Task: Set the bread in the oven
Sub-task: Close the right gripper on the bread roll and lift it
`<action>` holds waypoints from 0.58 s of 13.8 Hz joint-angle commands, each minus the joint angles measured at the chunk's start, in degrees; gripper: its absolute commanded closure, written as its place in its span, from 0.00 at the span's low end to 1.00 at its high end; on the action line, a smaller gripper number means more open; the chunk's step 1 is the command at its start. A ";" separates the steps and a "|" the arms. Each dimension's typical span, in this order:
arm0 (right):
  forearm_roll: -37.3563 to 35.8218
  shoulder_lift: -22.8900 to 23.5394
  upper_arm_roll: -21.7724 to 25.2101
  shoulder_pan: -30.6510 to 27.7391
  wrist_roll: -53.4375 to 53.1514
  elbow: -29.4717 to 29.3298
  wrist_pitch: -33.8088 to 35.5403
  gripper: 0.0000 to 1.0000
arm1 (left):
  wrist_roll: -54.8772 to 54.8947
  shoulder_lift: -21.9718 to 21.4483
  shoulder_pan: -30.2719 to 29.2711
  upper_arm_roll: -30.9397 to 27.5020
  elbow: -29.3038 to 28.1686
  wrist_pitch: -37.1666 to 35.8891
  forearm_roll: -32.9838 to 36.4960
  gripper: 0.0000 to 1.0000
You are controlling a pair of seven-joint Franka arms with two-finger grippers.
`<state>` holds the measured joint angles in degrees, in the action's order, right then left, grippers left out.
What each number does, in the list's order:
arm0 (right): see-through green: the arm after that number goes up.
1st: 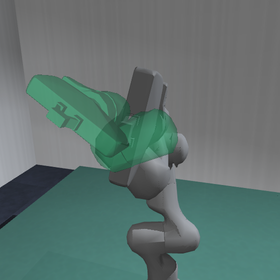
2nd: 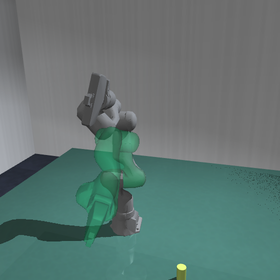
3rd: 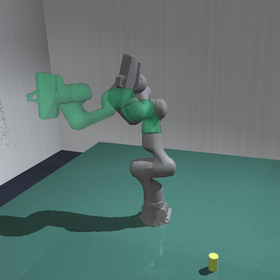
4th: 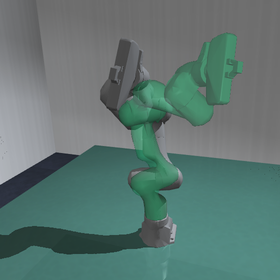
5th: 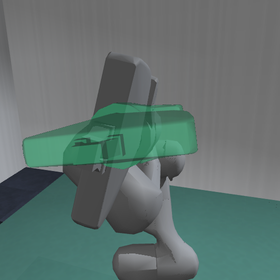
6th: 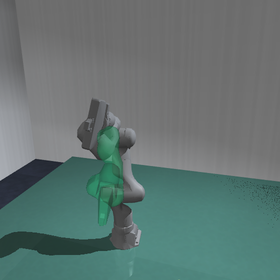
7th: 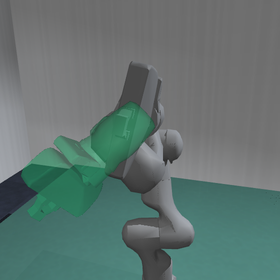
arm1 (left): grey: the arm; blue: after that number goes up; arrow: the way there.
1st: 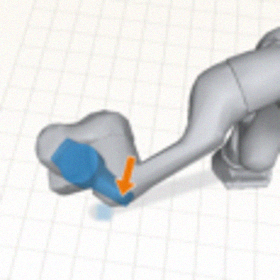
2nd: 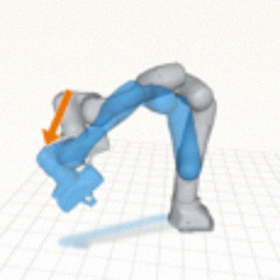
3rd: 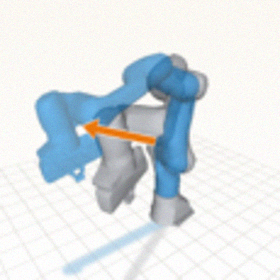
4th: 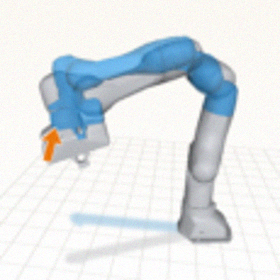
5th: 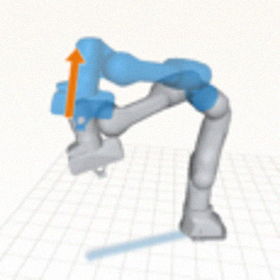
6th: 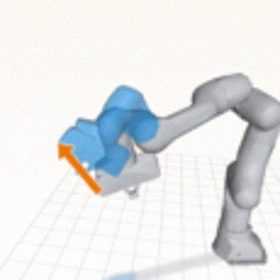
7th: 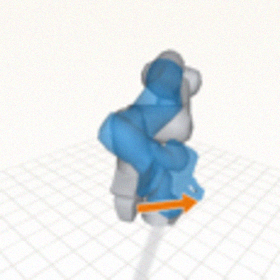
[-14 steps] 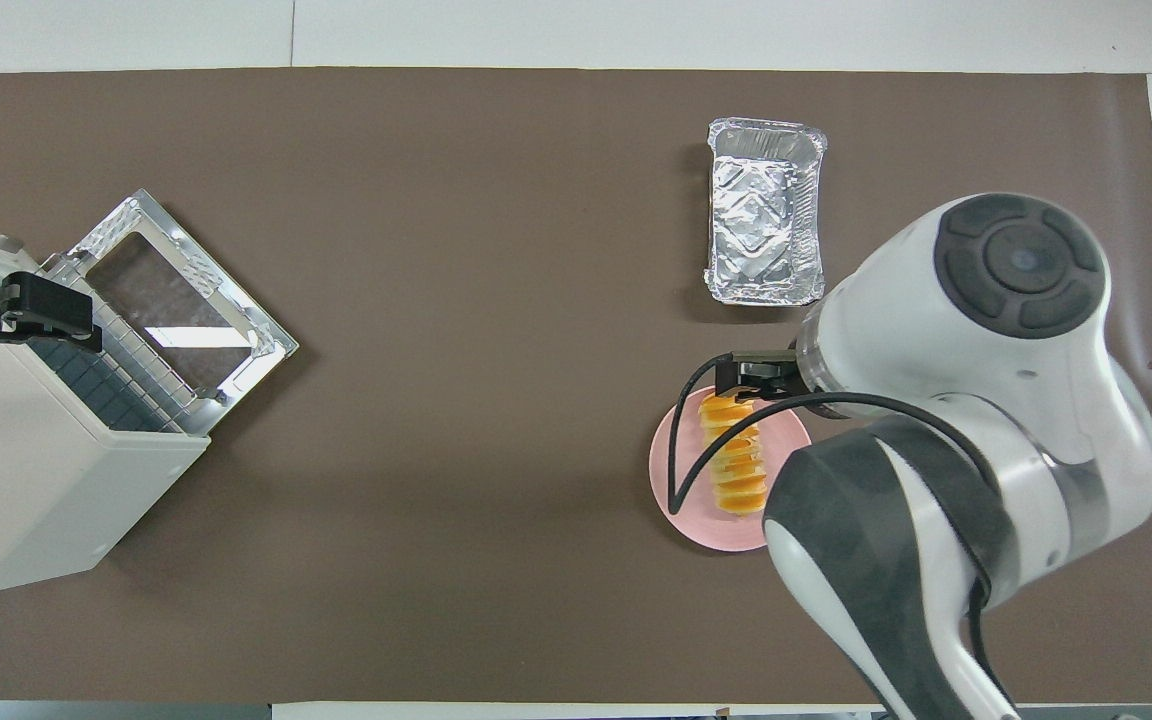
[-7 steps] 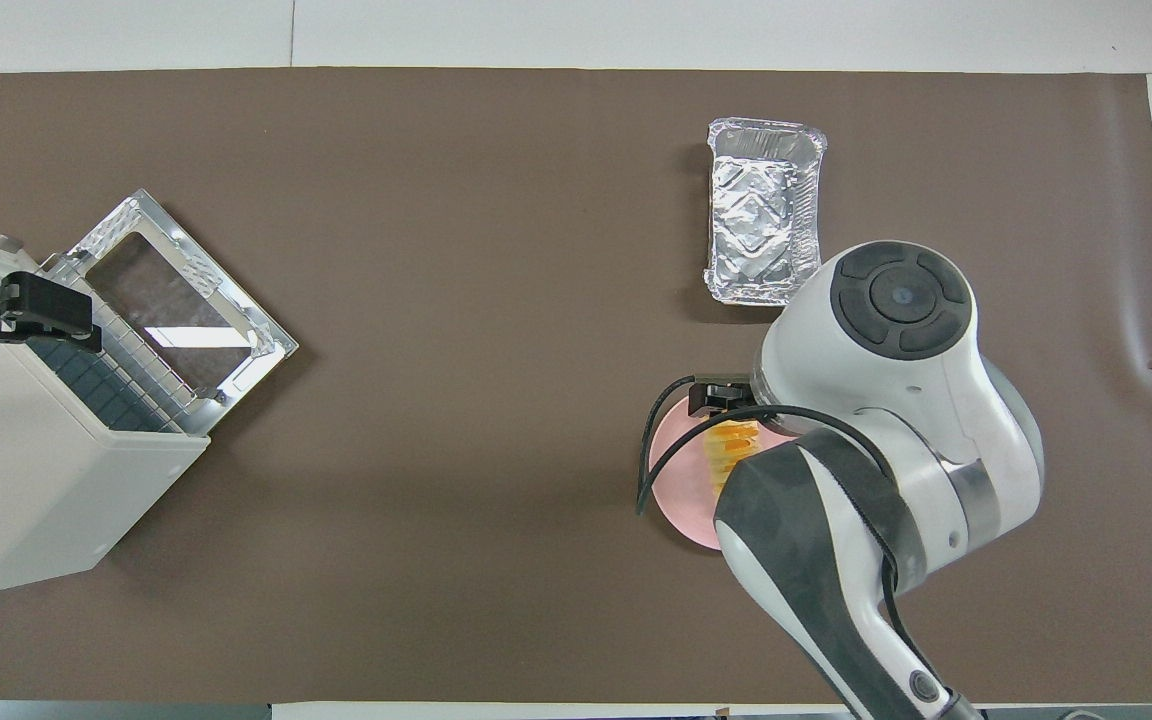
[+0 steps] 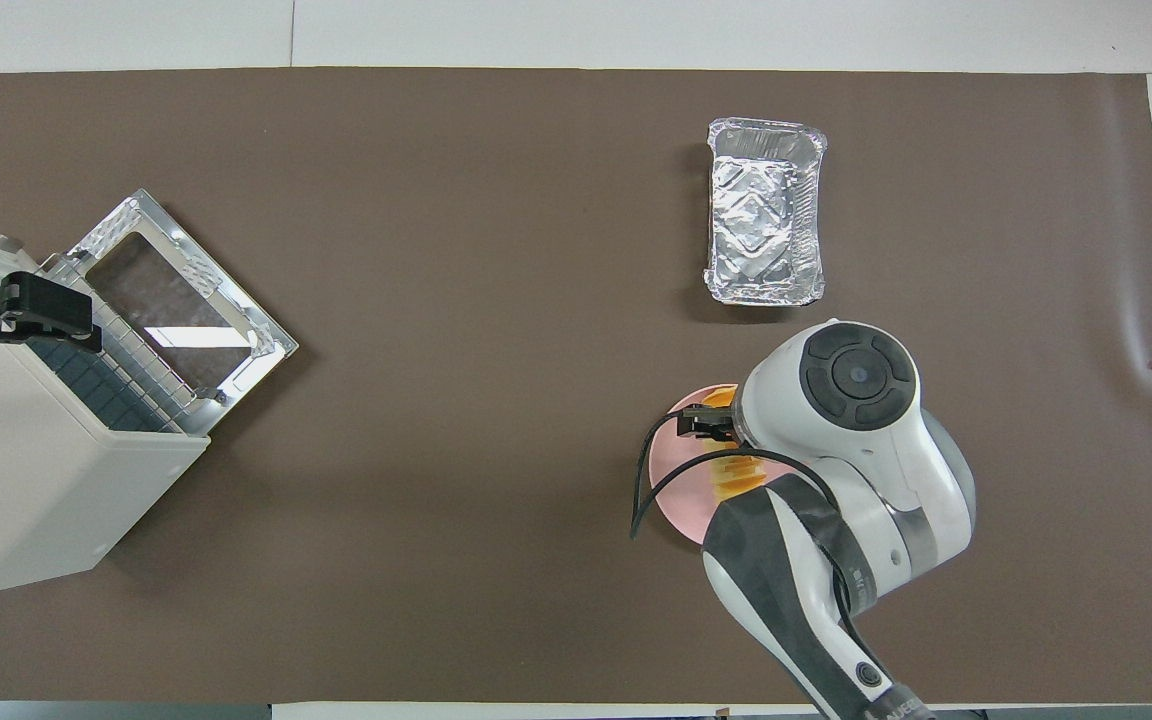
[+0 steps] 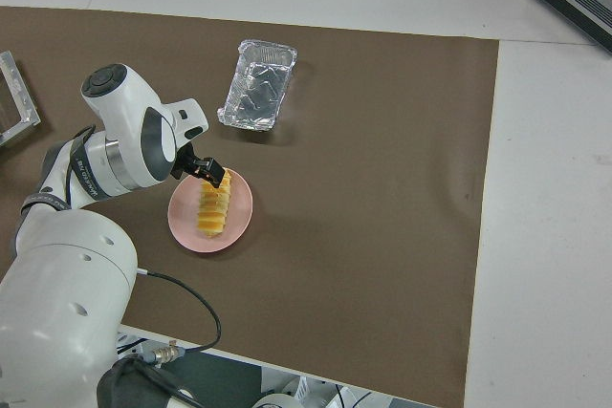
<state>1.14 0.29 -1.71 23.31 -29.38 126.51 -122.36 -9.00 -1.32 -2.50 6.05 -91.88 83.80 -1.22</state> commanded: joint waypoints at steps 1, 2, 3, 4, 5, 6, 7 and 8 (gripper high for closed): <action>0.44 -3.37 0.12 0.07 3.26 6.45 -5.41 0.00 | 0.47 -0.87 -0.40 0.01 -0.50 -0.48 -0.45 0.00; 0.44 -3.63 0.12 -0.10 4.41 7.77 -6.39 0.00 | 0.47 -0.87 -0.40 0.01 -0.50 -0.48 -0.45 0.00; 0.44 -3.55 0.12 -0.02 4.68 8.91 -7.01 0.00 | 0.47 -0.87 -0.40 0.01 -0.50 -0.48 -0.45 0.00; 0.44 -3.28 0.12 0.07 4.69 9.88 -8.58 0.00 | 0.47 -0.87 -0.40 0.01 -0.50 -0.48 -0.45 0.00; 0.44 -3.19 0.12 0.07 4.86 10.59 -10.08 0.00 | 0.47 -0.87 -0.40 0.01 -0.50 -0.48 -0.45 0.00; 0.44 -3.02 0.12 0.07 5.04 11.03 -10.96 0.00 | 0.47 -0.87 -0.40 0.01 -0.50 -0.48 -0.45 0.00; 0.44 -2.50 0.12 0.16 5.30 11.04 -11.49 0.00 | 0.47 -0.87 -0.40 0.01 -0.50 -0.48 -0.45 0.00; 0.44 -2.14 0.12 0.16 5.30 11.12 -11.93 0.00 | 0.47 -0.87 -0.40 0.01 -0.50 -0.48 -0.45 0.00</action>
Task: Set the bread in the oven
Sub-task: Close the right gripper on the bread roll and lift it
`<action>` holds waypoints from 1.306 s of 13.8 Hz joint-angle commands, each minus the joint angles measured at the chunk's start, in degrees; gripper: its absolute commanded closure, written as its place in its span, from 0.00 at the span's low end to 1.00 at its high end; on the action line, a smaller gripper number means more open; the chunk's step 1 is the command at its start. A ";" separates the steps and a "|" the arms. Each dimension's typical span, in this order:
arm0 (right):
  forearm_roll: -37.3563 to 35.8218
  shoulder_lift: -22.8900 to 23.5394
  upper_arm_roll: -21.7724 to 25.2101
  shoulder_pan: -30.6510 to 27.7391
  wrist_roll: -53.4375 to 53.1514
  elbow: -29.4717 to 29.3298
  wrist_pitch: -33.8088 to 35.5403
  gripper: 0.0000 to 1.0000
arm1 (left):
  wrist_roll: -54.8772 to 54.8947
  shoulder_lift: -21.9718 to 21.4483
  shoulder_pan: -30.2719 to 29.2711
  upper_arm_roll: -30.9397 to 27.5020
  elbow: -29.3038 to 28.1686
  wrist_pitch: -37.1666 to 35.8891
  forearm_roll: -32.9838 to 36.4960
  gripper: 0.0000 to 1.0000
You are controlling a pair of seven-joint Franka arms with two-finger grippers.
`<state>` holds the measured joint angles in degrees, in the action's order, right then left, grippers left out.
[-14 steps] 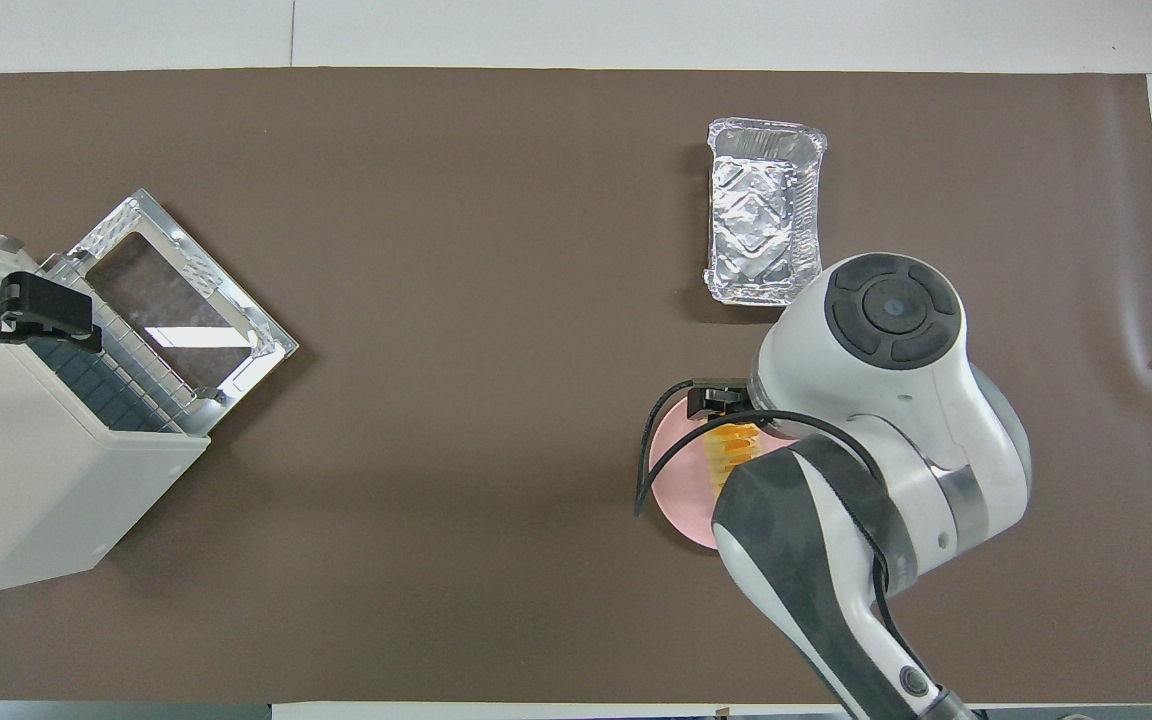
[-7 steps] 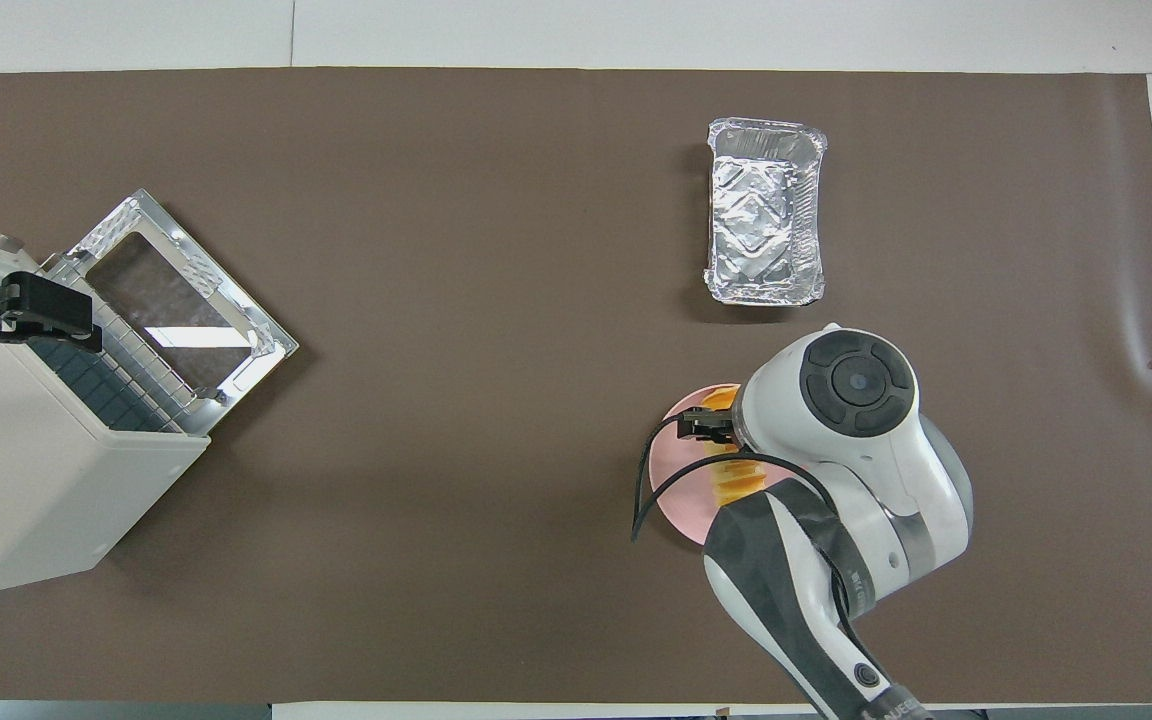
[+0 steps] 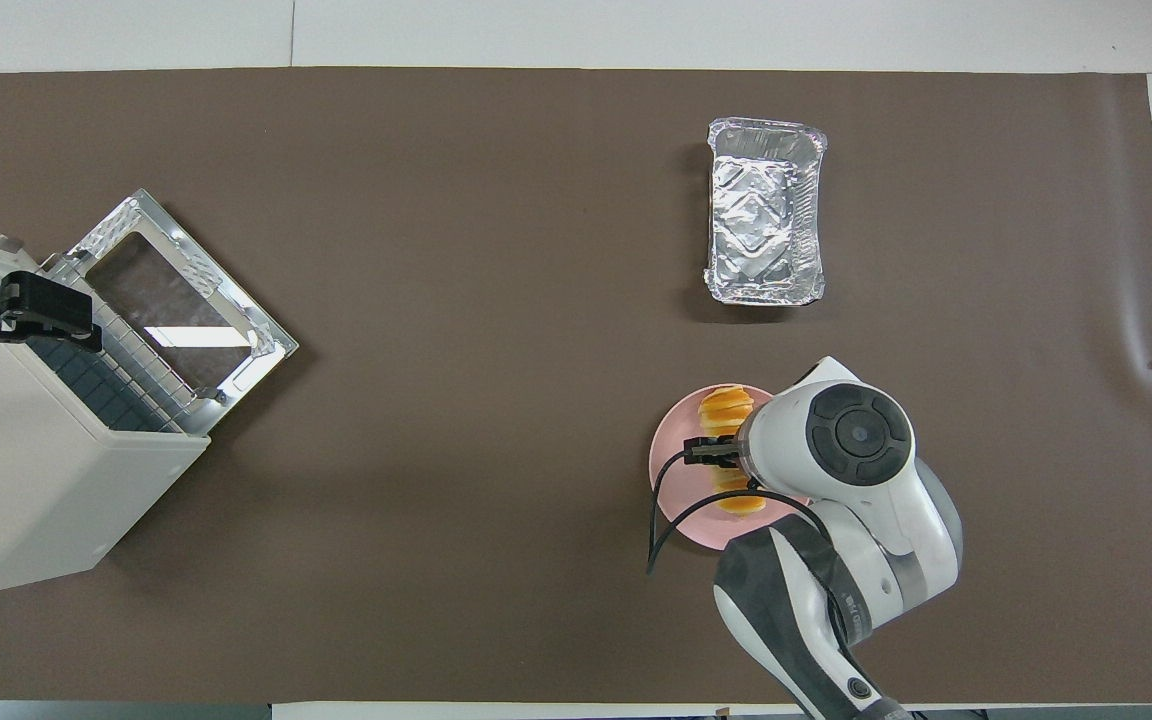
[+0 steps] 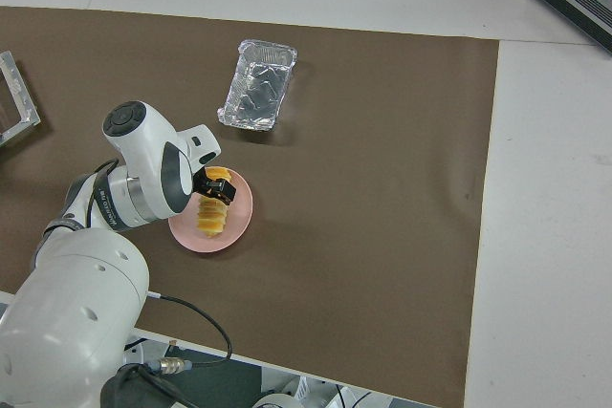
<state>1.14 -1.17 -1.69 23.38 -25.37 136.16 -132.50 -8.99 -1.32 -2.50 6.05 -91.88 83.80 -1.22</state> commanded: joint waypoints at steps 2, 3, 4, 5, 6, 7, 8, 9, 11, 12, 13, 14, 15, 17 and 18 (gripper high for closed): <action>0.45 0.20 0.10 0.35 1.29 1.48 -2.50 0.00 | 0.47 -0.87 -0.40 0.01 -0.50 -0.48 -0.45 0.00; 0.45 1.51 0.10 0.87 1.20 1.48 -3.46 0.00 | 0.47 -0.87 -0.40 0.01 -0.50 -0.48 -0.45 0.00; 0.45 3.00 0.10 1.31 1.03 1.48 -5.21 0.00 | 0.47 -0.87 -0.40 0.01 -0.50 -0.48 -0.45 0.00; 0.45 4.58 0.10 2.10 0.94 1.48 -6.88 0.00 | 0.47 -0.87 -0.40 0.01 -0.50 -0.48 -0.45 0.00; 0.36 5.47 0.10 2.19 0.94 1.48 -7.68 0.00 | 0.47 -0.87 -0.40 0.01 -0.50 -0.48 -0.45 0.00; 0.36 5.48 0.10 2.20 1.11 1.39 -7.52 0.00 | 0.47 -0.87 -0.40 0.01 -0.50 -0.48 -0.45 0.00; 0.27 5.48 0.10 2.20 1.11 1.39 -7.60 0.00 | 0.47 -0.87 -0.40 0.01 -0.50 -0.48 -0.45 0.00; 0.10 5.56 0.10 2.20 1.20 1.30 -7.69 0.05 | 0.47 -0.87 -0.40 0.01 -0.50 -0.57 -0.45 0.00; -0.08 5.74 0.10 2.20 1.29 0.95 -7.51 0.61 | 0.47 -0.87 -0.40 0.01 -0.50 -0.48 -0.45 0.00; -0.08 5.74 0.10 2.20 1.29 0.69 -7.34 0.94 | 0.47 -0.87 -0.40 0.01 -0.50 -0.48 -0.45 0.00; -0.08 5.83 0.10 2.20 0.77 0.42 -7.16 1.00 | 0.47 -0.87 -0.40 0.01 -0.50 -0.48 -0.45 0.00; -0.08 5.83 0.10 2.20 0.76 0.25 -7.08 1.00 | 0.47 -0.87 -0.40 0.01 -0.50 -0.48 -0.45 0.00; -0.08 5.91 0.10 2.20 0.67 -0.71 -6.55 1.00 | 0.47 -0.87 -0.40 0.10 -0.50 -0.48 -0.45 0.00; -0.08 5.92 0.10 2.20 0.67 -2.29 -4.28 1.00 | 0.47 -0.87 -0.40 0.01 -0.50 -0.40 -0.45 0.00; -0.08 5.92 0.10 2.20 0.76 -3.17 -3.13 1.00 | 0.47 -0.87 -0.40 0.01 -0.50 -0.48 -0.45 0.00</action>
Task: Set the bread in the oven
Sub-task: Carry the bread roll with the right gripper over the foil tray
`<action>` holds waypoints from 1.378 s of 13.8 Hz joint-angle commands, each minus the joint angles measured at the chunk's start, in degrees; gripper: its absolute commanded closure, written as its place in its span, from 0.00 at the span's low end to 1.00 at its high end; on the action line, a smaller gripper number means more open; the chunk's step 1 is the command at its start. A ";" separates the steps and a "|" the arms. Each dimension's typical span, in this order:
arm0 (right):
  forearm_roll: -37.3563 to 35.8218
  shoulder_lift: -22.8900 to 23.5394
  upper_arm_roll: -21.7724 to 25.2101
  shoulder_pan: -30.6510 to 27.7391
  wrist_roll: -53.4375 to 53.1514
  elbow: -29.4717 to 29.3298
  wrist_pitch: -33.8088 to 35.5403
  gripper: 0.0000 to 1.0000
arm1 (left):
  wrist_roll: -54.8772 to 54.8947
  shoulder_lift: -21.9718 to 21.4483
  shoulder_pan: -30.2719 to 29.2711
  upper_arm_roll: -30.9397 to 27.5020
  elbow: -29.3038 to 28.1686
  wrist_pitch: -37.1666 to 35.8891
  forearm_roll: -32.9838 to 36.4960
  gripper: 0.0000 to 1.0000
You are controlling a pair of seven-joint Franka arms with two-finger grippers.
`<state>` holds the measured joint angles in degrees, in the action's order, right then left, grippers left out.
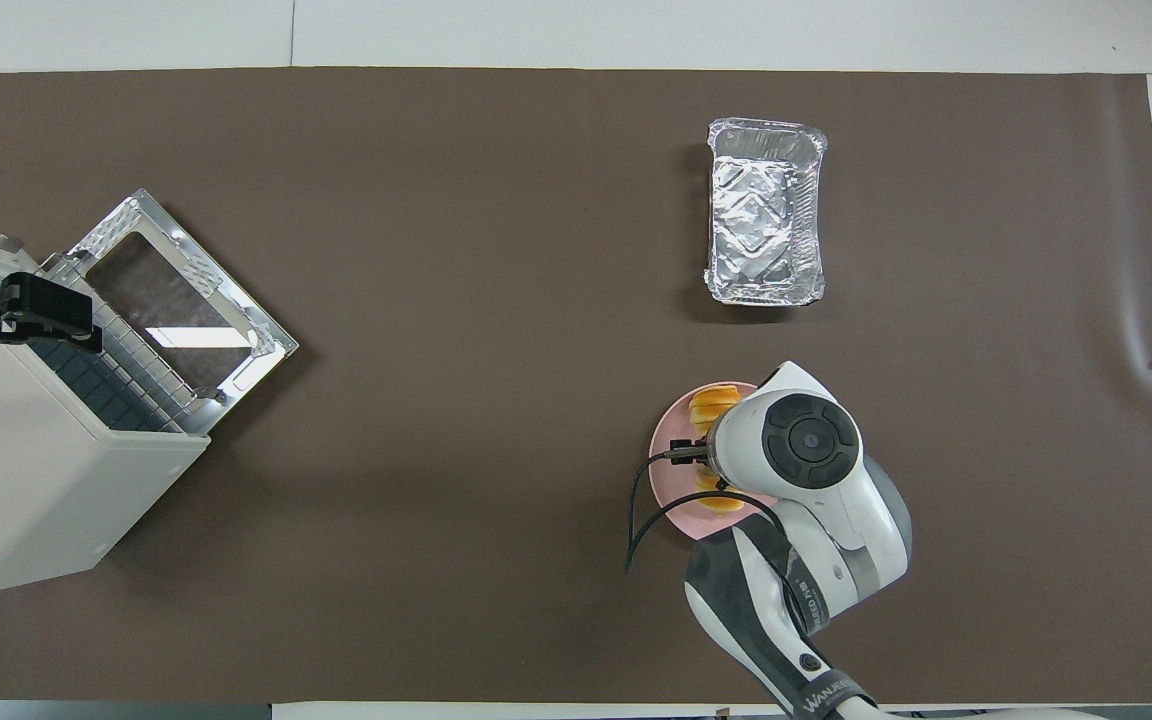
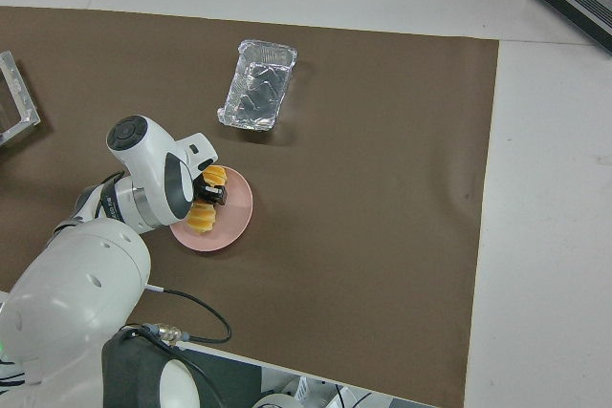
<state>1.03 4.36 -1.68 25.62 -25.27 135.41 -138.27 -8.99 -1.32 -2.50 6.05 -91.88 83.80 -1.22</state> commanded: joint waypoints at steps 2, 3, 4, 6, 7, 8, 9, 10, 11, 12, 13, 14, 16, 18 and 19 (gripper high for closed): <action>0.02 0.39 0.10 -0.04 0.66 -5.05 5.63 1.00 | 0.47 -0.87 -0.40 0.01 -0.50 -0.48 -0.45 0.00; 0.02 0.30 0.10 -0.13 0.57 -6.29 7.21 1.00 | 0.47 -0.87 -0.48 0.01 -0.50 -0.48 -0.45 0.00; 0.11 0.04 0.10 -0.48 0.66 -8.21 9.40 1.00 | 0.47 -0.87 -0.40 0.01 -0.50 -0.48 -0.45 0.00; 0.37 0.56 0.18 -1.27 0.66 -14.70 15.63 1.00 | 0.47 -0.87 -0.40 0.01 -0.50 -0.48 -0.45 0.00; 0.37 1.43 0.18 -2.32 0.75 -18.65 18.62 1.00 | 0.47 -0.87 -0.40 0.01 -0.50 -0.48 -0.45 0.00; 0.37 3.44 0.18 -3.63 1.01 -23.65 21.44 1.00 | 0.47 -0.87 -0.40 0.10 -0.50 -0.48 -0.45 0.00; 0.37 5.20 0.27 -5.13 1.27 -28.14 23.47 1.00 | 0.47 -0.87 -0.40 0.01 -0.50 -0.48 -0.45 0.00; 0.37 6.35 0.27 -6.71 1.71 -31.66 24.44 1.00 | 0.47 -0.87 -0.40 0.01 -0.50 -0.48 -0.45 0.00; 0.46 7.32 0.27 -8.38 3.28 -34.05 24.63 1.00 | 0.47 -0.87 -0.40 0.01 -0.50 -0.48 -0.45 0.00; 0.72 9.42 0.27 -9.96 5.30 -36.77 24.54 1.00 | 0.47 -0.87 -0.40 0.01 -0.50 -0.48 -0.45 0.00; 0.81 11.53 0.27 -11.11 6.10 -39.67 24.89 1.00 | 0.47 -0.87 -0.40 0.01 -0.50 -0.48 -0.45 0.00; 0.81 14.77 0.27 -11.64 6.20 -43.96 26.37 1.00 | 0.47 -0.87 -0.40 0.01 -0.50 -0.48 -0.45 0.00; 0.46 21.45 0.36 -12.17 6.28 -52.66 30.76 1.00 | 0.47 -0.87 -0.40 0.10 -0.50 -0.48 -0.45 0.00; 0.38 26.12 0.36 -13.22 7.50 -57.00 30.87 1.00 | 0.47 -0.87 -0.40 0.01 -0.50 -0.48 -0.45 0.00; 0.29 27.36 0.36 -13.31 8.99 -57.45 30.61 1.00 | 0.47 -0.87 -0.40 0.01 -0.50 -0.48 -0.45 0.00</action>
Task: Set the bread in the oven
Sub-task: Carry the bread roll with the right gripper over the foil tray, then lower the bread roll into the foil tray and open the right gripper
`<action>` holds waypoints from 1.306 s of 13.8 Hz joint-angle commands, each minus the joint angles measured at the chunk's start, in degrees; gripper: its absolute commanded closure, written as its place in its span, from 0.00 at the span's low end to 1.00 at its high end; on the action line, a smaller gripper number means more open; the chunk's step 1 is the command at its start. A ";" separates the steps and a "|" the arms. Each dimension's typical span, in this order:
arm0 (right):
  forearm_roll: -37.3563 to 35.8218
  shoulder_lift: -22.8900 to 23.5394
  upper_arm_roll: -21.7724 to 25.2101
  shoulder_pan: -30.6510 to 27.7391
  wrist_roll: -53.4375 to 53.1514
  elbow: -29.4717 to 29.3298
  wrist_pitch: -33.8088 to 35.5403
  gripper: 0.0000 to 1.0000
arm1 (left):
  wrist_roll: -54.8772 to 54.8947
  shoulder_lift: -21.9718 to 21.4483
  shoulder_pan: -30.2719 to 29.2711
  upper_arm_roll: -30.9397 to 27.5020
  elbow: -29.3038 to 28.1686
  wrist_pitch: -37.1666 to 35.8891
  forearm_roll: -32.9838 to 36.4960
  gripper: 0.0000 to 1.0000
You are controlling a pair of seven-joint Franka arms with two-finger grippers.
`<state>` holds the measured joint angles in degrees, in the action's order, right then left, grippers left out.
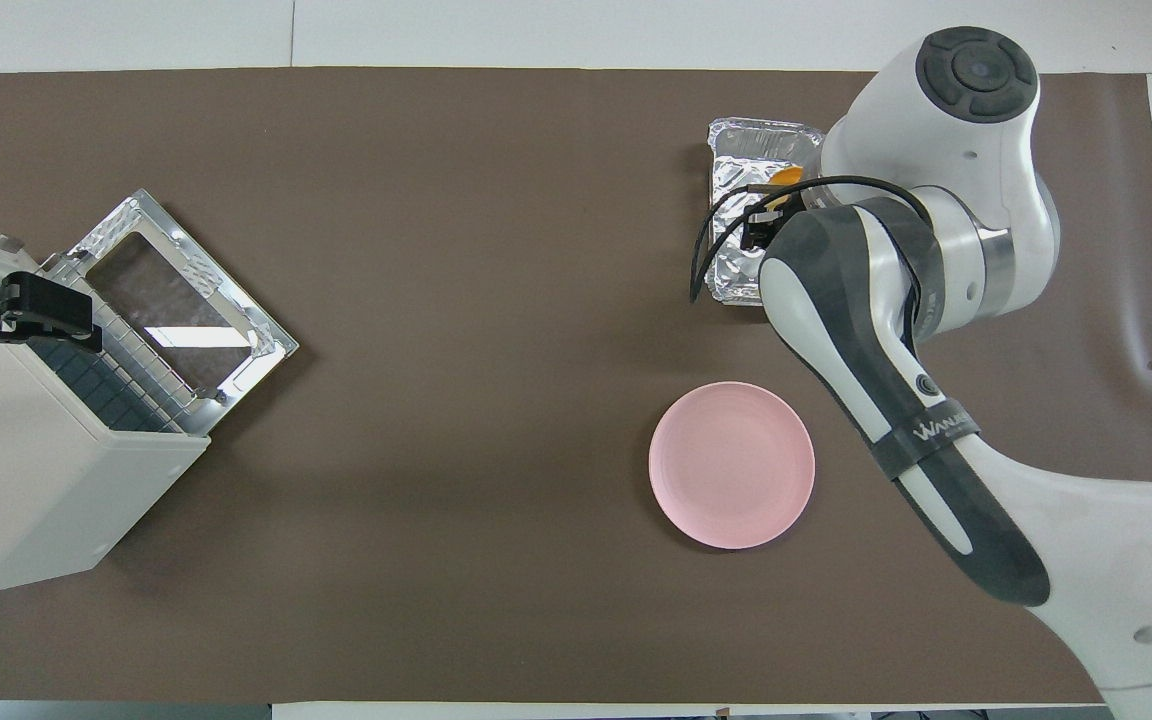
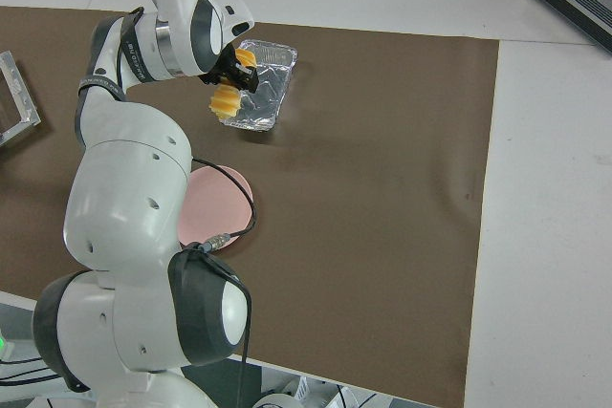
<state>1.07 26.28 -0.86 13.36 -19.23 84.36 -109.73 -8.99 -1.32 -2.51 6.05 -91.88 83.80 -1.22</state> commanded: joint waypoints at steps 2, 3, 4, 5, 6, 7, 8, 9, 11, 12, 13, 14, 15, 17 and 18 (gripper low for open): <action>0.25 7.28 -0.46 -1.41 4.02 -7.01 0.06 1.00 | 0.47 -0.87 -0.40 0.01 -0.50 -0.48 -0.45 0.00; 0.25 8.25 -0.37 -1.41 4.37 -8.06 -0.13 1.00 | 0.47 -0.87 -0.40 0.01 -0.50 -0.48 -0.45 0.00; 0.34 9.13 -0.37 -1.41 4.46 -9.37 -0.13 1.00 | 0.47 -0.87 -0.40 0.10 -0.50 -0.48 -0.45 0.00; 0.43 9.31 -0.37 -1.67 4.47 -9.47 -0.22 1.00 | 0.47 -0.87 -0.40 0.01 -0.50 -0.48 -0.45 0.00; 0.43 9.58 -0.37 -2.19 4.55 -9.56 -0.57 1.00 | 0.47 -0.87 -0.40 0.01 -0.50 -0.48 -0.45 0.00; 0.43 10.02 -0.37 -2.29 5.42 -9.56 -1.70 1.00 | 0.47 -0.87 -0.40 0.01 -0.50 -0.48 -0.45 0.00; 0.43 10.37 -0.37 -2.90 7.00 -9.56 -1.97 1.00 | 0.47 -0.87 -0.40 0.01 -0.50 -0.48 -0.45 0.00; 0.51 10.89 -0.46 -3.42 8.32 -9.56 -2.76 1.00 | 0.47 -0.87 -0.40 0.01 -0.50 -0.48 -0.45 0.00; 0.51 11.86 -0.63 -3.78 9.03 -9.74 -4.08 1.00 | 0.47 -0.87 -0.40 0.01 -0.50 -0.48 -0.45 0.00; 0.43 12.82 -0.63 -3.43 8.95 -10.96 -4.09 1.00 | 0.47 -0.87 -0.40 0.01 -0.50 -0.48 -0.45 0.00; 0.60 14.49 -0.63 -3.34 8.95 -14.02 -2.69 1.00 | 0.47 -0.87 -0.40 0.01 -0.50 -0.48 -0.45 0.00; 0.60 15.02 -0.63 -3.52 9.04 -15.35 -0.77 1.00 | 0.47 -0.87 -0.40 0.01 -0.50 -0.48 -0.45 0.00; 0.60 15.29 -0.72 -3.87 9.04 -15.45 -1.09 1.00 | 0.47 -0.87 -0.40 0.10 -0.50 -0.48 -0.45 0.00; 2.18 16.17 -0.63 -3.96 8.95 -15.54 -2.32 1.00 | 0.47 -0.87 -0.40 0.01 -0.50 -0.48 -0.45 0.00; 2.18 16.87 -0.63 -3.87 8.95 -15.45 -3.46 1.00 | 0.47 -0.87 -0.40 0.10 -0.50 -0.48 -0.45 0.00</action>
<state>1.61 40.71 -0.99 10.10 -11.44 71.45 -112.61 -8.99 -1.32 -2.51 6.05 -91.88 83.80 -1.22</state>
